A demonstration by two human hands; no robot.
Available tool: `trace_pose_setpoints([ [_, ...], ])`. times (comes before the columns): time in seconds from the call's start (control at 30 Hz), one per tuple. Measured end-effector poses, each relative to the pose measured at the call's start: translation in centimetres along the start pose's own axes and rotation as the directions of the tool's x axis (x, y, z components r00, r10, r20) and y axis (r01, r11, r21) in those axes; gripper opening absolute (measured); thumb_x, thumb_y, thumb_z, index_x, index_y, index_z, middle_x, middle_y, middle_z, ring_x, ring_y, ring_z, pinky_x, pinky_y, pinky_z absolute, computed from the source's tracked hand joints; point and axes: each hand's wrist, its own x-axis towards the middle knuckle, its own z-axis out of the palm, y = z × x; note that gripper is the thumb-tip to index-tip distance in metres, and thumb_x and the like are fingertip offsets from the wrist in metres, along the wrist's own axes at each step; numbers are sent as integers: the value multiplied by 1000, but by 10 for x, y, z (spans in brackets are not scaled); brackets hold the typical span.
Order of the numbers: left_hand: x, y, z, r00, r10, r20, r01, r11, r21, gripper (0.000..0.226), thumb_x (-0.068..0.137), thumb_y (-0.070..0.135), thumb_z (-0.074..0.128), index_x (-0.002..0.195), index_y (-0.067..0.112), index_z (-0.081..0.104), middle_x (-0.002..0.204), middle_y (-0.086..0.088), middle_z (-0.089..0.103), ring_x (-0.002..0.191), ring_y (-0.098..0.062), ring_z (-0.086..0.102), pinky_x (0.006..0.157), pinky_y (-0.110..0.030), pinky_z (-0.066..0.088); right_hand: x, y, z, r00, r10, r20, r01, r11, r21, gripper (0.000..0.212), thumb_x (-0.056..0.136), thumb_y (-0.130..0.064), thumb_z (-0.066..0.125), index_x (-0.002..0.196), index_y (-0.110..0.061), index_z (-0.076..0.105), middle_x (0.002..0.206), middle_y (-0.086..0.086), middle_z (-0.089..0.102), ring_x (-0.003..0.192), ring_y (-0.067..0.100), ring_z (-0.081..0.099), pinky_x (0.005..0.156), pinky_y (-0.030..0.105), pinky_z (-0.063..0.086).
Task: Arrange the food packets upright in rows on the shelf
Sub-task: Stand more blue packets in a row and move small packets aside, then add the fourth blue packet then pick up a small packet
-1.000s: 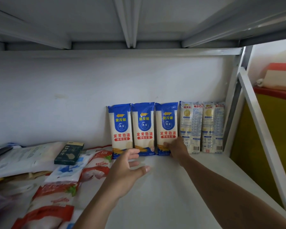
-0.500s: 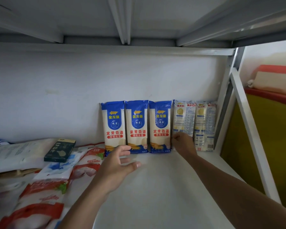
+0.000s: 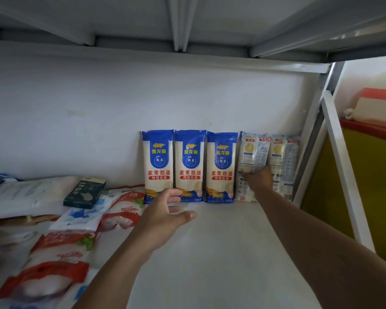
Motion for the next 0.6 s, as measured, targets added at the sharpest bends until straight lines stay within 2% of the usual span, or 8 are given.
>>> trace_pose_setpoints([
  [0.07,-1,0,1,1000,5,6,-5,1000,11,64,83,33,83,139,30,53,137,10,59,119,-9,61,96,-35,55,-1,1,-3,1000,2,25,-2,1000,2,56,84,-7,80,133,-9,53,133,15,66,124,38,62,103,51,53],
  [0.13,-3,1,4,999,15,29,-16,999,43,64,85,35,81,141,32,50,139,12,57,117,-6,59,80,-21,50,-1,1,-11,999,18,34,-16,999,-40,49,86,-9,78,130,-10,57,130,14,67,120,38,64,100,53,54],
  [0.2,-6,2,8,998,20,57,-25,997,75,64,86,37,79,142,33,48,140,13,55,115,-4,56,75,-17,44,0,2,-21,999,19,39,-17,998,-56,49,85,-11,80,129,-9,60,127,14,68,118,38,65,99,54,55],
  [0.4,-20,4,16,997,41,71,-49,993,108,67,85,33,82,143,30,48,140,10,55,119,-7,58,98,-32,51,-22,9,-47,998,-9,54,12,998,-62,43,83,-10,82,122,-11,61,120,12,72,106,34,70,88,54,61],
  [0.6,-40,12,23,991,71,115,-85,988,127,66,86,32,81,142,28,48,138,11,53,120,-8,58,101,-33,50,-84,5,-78,996,-23,82,23,1000,-2,43,85,-7,79,122,-14,59,119,9,71,104,30,69,86,52,62],
])
